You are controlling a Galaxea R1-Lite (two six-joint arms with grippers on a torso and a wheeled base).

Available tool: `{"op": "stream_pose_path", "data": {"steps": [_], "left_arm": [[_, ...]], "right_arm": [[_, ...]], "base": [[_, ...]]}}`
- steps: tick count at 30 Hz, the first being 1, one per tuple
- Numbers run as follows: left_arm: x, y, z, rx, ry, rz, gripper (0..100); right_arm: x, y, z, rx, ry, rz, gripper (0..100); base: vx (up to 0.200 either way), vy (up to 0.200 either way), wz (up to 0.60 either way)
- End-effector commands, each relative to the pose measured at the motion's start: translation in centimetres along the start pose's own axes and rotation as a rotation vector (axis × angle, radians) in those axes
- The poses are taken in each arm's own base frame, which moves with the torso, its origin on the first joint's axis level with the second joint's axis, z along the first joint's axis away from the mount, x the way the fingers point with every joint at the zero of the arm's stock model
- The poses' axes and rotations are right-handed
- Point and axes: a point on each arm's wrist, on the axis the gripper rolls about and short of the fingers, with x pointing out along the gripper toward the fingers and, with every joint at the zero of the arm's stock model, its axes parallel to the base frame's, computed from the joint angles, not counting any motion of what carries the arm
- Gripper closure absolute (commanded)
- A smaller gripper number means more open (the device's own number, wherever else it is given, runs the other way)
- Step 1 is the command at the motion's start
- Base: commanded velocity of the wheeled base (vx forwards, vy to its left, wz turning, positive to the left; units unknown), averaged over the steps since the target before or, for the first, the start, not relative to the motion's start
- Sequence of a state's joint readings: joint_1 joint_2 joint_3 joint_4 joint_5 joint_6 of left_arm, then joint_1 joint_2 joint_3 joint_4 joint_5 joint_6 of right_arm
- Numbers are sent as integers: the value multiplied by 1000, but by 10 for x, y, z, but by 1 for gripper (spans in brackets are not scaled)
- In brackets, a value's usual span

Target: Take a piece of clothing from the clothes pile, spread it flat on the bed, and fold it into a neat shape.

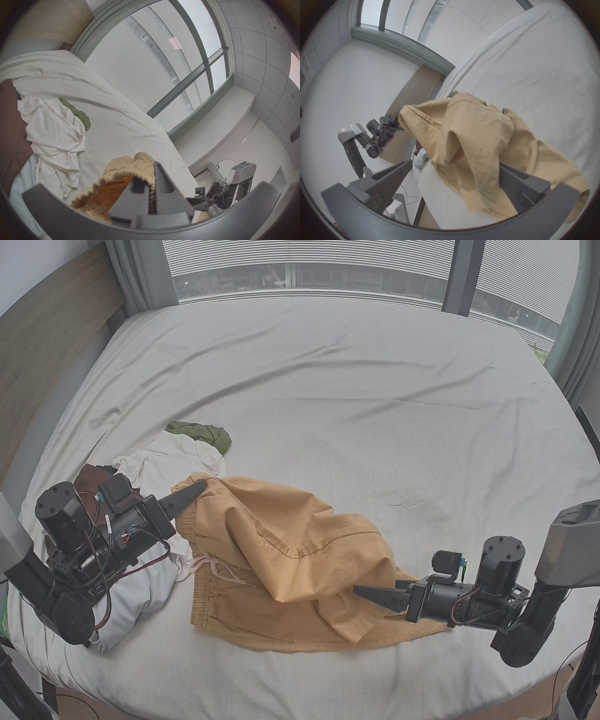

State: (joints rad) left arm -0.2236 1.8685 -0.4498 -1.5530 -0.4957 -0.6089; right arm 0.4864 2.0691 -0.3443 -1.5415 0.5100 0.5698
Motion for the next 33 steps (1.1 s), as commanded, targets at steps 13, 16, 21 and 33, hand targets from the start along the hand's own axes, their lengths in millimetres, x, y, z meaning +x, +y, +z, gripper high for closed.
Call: {"op": "stream_pose_path", "data": {"steps": [13,16,21,33], "left_arm": [[1,11,-3,-9,9,30,100],[0,10,-4,-10,11,30,100],[-1,10,-5,-12,15,33,100],[-1,7,-5,-11,17,25,100]], "right_arm": [[-18,27,31,-28,-118,69,0],[-13,20,28,-13,-104,55,0],[-1,6,22,18,-84,29,0],[22,-15,30,167,-115,27,0]], "base": [[0,0,0],[0,0,0],[0,0,0],[0,0,0]]}}
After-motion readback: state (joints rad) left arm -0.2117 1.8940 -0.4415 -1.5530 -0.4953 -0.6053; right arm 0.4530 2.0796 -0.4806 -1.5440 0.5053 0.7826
